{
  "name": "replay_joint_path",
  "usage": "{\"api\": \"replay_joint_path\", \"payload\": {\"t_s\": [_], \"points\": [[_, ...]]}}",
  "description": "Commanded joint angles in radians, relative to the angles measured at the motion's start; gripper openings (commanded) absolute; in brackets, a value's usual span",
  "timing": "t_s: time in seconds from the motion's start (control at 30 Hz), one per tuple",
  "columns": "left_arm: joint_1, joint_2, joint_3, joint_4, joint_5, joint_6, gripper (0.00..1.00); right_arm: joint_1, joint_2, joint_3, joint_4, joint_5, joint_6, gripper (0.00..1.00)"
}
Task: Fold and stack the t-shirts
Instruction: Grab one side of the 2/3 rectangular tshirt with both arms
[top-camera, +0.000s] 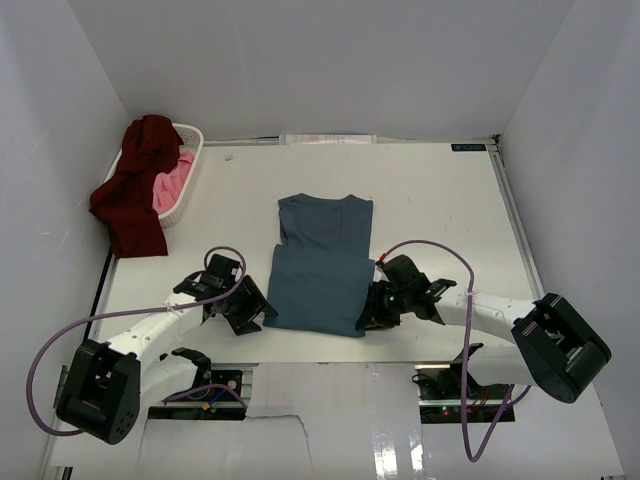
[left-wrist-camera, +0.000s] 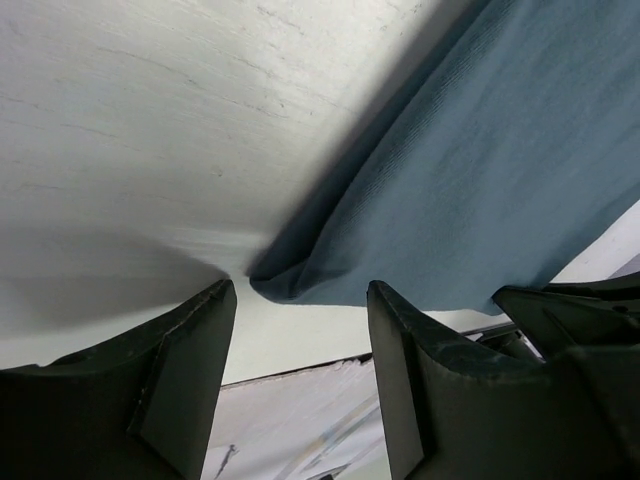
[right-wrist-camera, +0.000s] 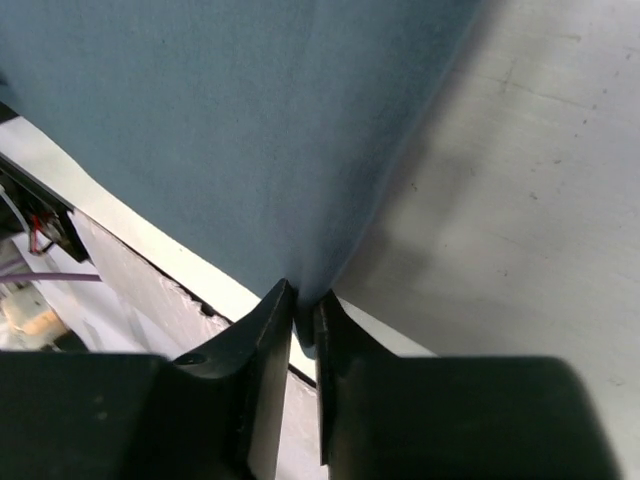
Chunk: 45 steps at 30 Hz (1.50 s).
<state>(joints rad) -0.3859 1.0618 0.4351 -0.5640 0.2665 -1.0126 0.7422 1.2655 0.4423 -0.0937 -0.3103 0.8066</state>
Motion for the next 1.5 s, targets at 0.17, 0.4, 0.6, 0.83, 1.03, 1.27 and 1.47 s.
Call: {"api": "replay_joint_path", "payload": {"t_s": [0.17, 0.4, 0.6, 0.83, 1.03, 1.27, 1.47], "points": [[-0.008, 0.033, -0.047, 0.035, -0.085, 0.0, 0.42, 0.008, 0.011, 0.012, 0.023, 0.013, 0.002, 0.08], [-0.008, 0.061, -0.062, 0.068, -0.047, 0.005, 0.0, 0.008, 0.003, 0.022, -0.003, 0.016, -0.015, 0.08], [-0.033, 0.079, -0.07, 0.098, 0.013, 0.019, 0.0, -0.003, -0.051, 0.019, -0.089, 0.002, -0.041, 0.08], [-0.113, 0.095, -0.047, 0.11, 0.046, -0.029, 0.0, -0.043, -0.115, -0.007, -0.182, -0.018, -0.075, 0.08], [-0.154, 0.102, -0.036, 0.119, 0.08, -0.047, 0.0, -0.127, -0.156, -0.027, -0.233, -0.024, -0.127, 0.08], [-0.165, 0.099, -0.029, 0.118, 0.076, -0.049, 0.0, -0.187, -0.068, -0.001, -0.242, -0.056, -0.211, 0.08], [-0.165, 0.112, 0.039, 0.084, 0.062, -0.038, 0.0, -0.187, -0.089, 0.059, -0.306, -0.047, -0.234, 0.08]]}}
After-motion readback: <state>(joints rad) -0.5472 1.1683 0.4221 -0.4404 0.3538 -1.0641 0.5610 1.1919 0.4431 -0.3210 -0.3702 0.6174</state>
